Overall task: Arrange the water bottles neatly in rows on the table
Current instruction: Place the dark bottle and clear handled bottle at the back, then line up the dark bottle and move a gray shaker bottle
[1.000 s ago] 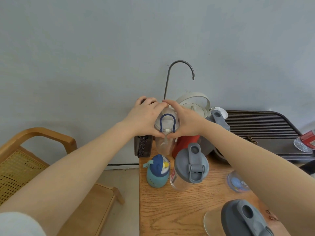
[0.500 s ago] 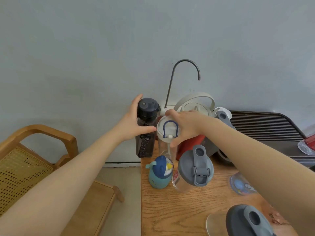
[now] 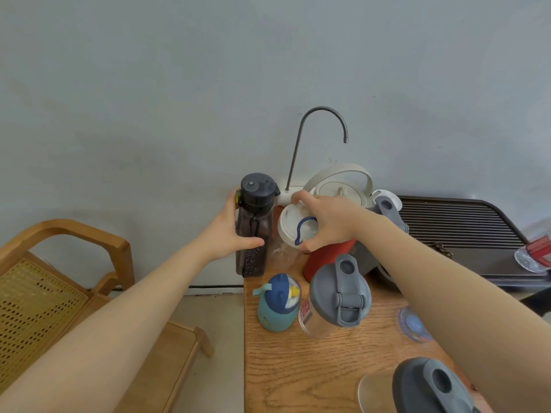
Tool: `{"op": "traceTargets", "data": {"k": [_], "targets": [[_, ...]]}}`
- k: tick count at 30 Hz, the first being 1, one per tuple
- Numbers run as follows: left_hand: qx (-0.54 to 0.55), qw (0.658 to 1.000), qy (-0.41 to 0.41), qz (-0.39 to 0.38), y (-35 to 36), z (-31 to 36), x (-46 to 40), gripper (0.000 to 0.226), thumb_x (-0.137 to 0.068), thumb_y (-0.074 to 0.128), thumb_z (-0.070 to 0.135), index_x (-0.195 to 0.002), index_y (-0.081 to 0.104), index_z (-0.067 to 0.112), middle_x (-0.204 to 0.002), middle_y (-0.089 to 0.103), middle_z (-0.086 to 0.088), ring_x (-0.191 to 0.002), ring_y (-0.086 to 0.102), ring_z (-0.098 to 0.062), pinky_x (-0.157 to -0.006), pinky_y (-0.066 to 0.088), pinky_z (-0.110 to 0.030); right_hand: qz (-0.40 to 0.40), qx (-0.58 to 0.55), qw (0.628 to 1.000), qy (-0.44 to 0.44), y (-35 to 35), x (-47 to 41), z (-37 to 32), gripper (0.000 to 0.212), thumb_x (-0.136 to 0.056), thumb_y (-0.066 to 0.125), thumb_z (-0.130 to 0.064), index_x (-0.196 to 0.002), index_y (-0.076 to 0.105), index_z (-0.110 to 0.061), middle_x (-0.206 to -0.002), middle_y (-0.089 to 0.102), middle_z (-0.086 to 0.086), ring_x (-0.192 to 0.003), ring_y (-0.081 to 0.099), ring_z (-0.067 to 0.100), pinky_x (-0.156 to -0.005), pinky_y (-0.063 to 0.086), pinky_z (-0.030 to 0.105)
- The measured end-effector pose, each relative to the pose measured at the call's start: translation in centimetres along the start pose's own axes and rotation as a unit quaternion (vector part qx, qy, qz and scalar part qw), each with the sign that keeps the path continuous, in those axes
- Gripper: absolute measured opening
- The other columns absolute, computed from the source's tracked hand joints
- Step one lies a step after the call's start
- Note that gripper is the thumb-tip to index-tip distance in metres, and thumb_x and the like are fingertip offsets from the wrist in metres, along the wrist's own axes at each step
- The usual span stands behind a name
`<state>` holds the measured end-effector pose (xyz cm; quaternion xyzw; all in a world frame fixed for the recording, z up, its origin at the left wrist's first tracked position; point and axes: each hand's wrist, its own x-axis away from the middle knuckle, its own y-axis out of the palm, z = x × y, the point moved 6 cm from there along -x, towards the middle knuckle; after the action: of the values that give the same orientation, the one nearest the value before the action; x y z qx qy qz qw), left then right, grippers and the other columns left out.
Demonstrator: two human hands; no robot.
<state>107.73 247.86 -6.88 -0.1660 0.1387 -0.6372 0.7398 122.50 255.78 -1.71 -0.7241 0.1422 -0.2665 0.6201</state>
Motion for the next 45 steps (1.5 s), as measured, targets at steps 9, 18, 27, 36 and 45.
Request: {"op": "traceTargets", "data": {"k": [9, 18, 27, 36, 45], "targets": [[-0.039, 0.999, -0.011, 0.000, 0.3, -0.2, -0.9, 0.083, -0.065, 0.080, 0.010, -0.129, 0.028, 0.017, -0.118, 0.049, -0.002, -0.108, 0.049, -0.015, -0.097, 0.042, -0.033, 0.015, 0.041, 0.999, -0.027, 0.3, 0.7, -0.5, 0.089, -0.066, 0.054, -0.069, -0.140, 0.026, -0.029, -0.065, 0.029, -0.018, -0.078, 0.039, 0.015, -0.079, 0.029, 0.031], [-0.063, 0.998, 0.006, 0.006, 1.2, -0.3, 0.4, 0.079, -0.065, 0.080, 0.013, -0.128, 0.032, 0.015, -0.117, 0.047, -0.002, -0.108, 0.045, -0.013, -0.091, 0.037, -0.027, 0.043, 0.016, 0.999, 0.007, 0.7, 2.9, 1.3, 0.099, -0.067, 0.058, -0.072, -0.146, 0.009, -0.036, -0.136, 0.047, 0.000, -0.128, 0.038, 0.024, -0.107, 0.022, 0.040], [-0.042, 0.999, -0.011, 0.021, 1.6, -1.1, 0.7, 0.080, -0.066, 0.080, 0.019, -0.129, 0.031, 0.019, -0.123, 0.049, -0.004, -0.113, 0.048, -0.017, -0.097, 0.043, -0.038, 0.076, 0.041, 0.996, 0.036, 1.3, 3.1, 1.8, 0.099, -0.058, 0.045, -0.082, -0.142, 0.022, -0.035, -0.127, 0.050, -0.002, -0.119, 0.042, 0.024, -0.099, 0.031, 0.042], [0.022, 0.999, -0.046, 0.003, 1.3, -0.8, 1.6, 0.090, -0.070, 0.078, 0.015, -0.138, 0.019, 0.017, -0.141, 0.036, -0.007, -0.129, 0.036, -0.024, -0.105, 0.035, -0.040, 0.078, -0.131, 0.987, 0.047, -0.7, 4.4, 2.3, 0.104, -0.068, 0.068, -0.060, -0.147, 0.009, -0.026, -0.146, 0.034, 0.006, -0.139, 0.021, 0.025, -0.115, 0.010, 0.046], [0.057, 0.994, -0.088, 0.000, 3.1, -3.4, 2.9, 0.101, -0.075, 0.072, 0.006, -0.144, 0.000, 0.023, -0.139, 0.041, -0.008, -0.123, 0.046, -0.026, -0.103, 0.039, -0.041, 0.115, -0.159, 0.974, 0.118, 2.5, 7.1, 4.6, 0.070, -0.080, 0.069, -0.027, -0.139, 0.033, -0.018, -0.153, 0.019, 0.011, -0.137, 0.026, 0.034, -0.112, 0.025, 0.043]]}}
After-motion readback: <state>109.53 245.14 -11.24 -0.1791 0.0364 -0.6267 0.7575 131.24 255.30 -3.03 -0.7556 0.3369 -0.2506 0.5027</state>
